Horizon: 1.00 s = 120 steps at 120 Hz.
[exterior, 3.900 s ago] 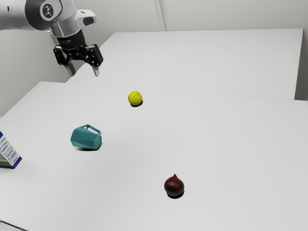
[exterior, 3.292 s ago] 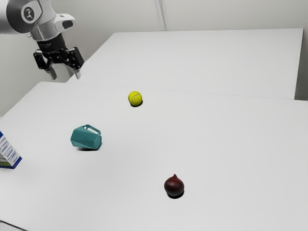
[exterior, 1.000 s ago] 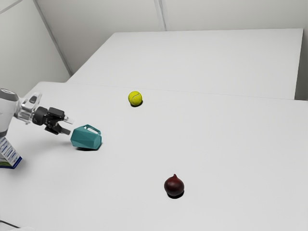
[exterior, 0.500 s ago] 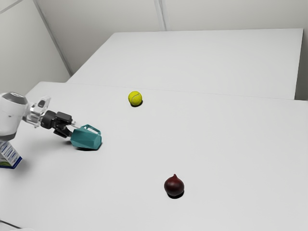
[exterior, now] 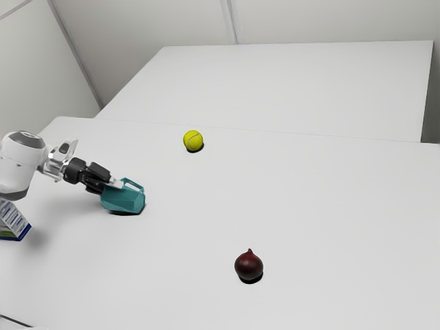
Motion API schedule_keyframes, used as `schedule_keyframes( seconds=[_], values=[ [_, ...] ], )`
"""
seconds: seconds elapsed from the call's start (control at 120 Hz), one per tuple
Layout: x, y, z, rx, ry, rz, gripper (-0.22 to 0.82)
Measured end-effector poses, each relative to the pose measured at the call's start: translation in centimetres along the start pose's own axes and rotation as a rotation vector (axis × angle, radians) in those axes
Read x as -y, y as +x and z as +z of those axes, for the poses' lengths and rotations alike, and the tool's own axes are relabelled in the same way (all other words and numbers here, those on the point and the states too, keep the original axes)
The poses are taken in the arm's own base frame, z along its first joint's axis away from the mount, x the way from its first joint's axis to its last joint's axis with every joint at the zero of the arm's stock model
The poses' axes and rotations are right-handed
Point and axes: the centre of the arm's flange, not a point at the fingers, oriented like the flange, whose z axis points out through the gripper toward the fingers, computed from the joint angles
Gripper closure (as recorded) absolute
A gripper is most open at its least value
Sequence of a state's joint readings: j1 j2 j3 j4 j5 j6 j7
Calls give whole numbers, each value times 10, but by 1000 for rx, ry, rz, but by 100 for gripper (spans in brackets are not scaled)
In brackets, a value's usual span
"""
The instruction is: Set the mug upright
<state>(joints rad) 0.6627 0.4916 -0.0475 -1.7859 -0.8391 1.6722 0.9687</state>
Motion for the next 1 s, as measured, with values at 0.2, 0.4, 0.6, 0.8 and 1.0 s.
schedule_keyframes(
  seconds=[0.2, 0.4, 0.6, 0.8, 1.0],
  values=[
    [-1, 0, -1, 1, 1, 7, 67],
    [-16, 5, -5, 0, 14, 35, 74],
    [-50, 8, -13, -2, 37, 80, 76],
    [-114, 23, -6, 42, 97, 182, 77],
    [-187, 28, 4, 123, 219, 287, 77]
  ],
)
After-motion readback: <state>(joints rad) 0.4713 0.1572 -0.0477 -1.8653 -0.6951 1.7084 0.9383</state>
